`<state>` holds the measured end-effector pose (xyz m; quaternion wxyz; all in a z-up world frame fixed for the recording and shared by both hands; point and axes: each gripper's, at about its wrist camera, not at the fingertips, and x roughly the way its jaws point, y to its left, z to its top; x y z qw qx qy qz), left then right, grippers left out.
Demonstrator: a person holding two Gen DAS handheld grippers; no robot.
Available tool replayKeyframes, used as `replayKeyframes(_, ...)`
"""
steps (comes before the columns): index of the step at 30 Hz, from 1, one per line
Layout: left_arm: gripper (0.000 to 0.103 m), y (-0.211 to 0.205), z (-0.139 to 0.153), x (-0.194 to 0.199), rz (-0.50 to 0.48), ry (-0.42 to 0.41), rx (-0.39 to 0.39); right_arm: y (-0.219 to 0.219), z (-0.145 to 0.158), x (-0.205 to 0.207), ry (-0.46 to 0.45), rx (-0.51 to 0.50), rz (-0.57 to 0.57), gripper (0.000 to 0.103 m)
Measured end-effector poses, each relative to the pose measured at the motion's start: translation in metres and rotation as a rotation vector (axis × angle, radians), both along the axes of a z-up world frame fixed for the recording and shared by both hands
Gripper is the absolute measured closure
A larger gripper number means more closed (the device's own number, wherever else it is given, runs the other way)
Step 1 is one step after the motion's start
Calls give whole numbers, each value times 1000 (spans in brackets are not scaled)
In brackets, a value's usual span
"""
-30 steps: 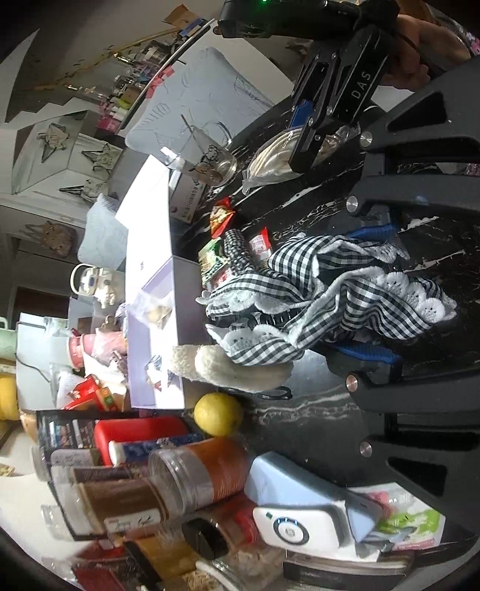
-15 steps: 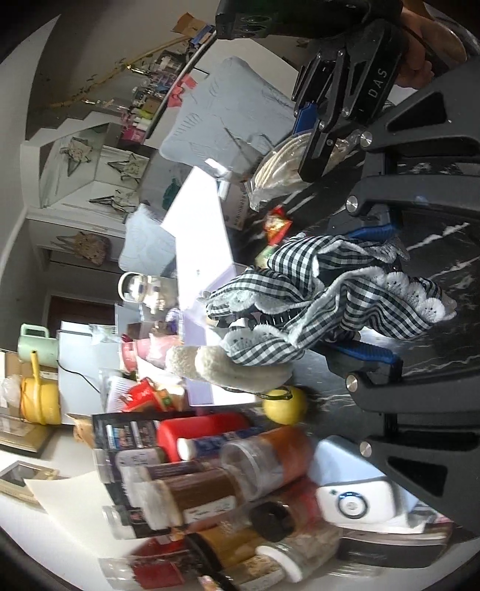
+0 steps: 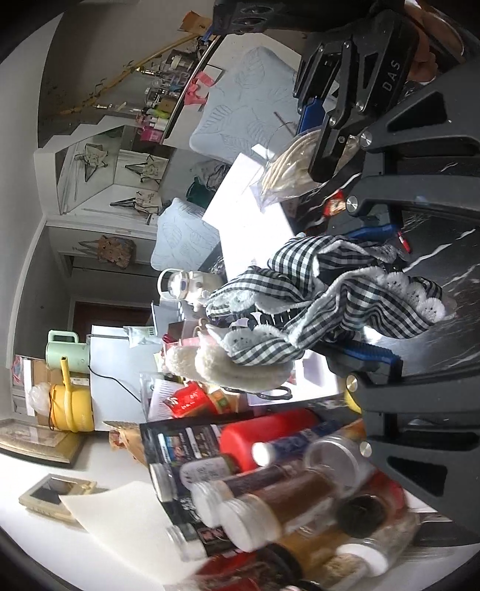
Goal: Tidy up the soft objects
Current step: 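Carry the gingham toy with the left gripper while the right carries the cord bag to the box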
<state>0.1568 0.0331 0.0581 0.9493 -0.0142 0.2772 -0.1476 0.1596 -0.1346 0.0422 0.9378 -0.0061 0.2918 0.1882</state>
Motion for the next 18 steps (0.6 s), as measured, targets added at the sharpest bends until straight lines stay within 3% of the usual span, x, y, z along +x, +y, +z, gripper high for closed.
replayKeyframes(18,59,-1,17,110,34,-73,-12,19,22,105,-73,-34,23,68)
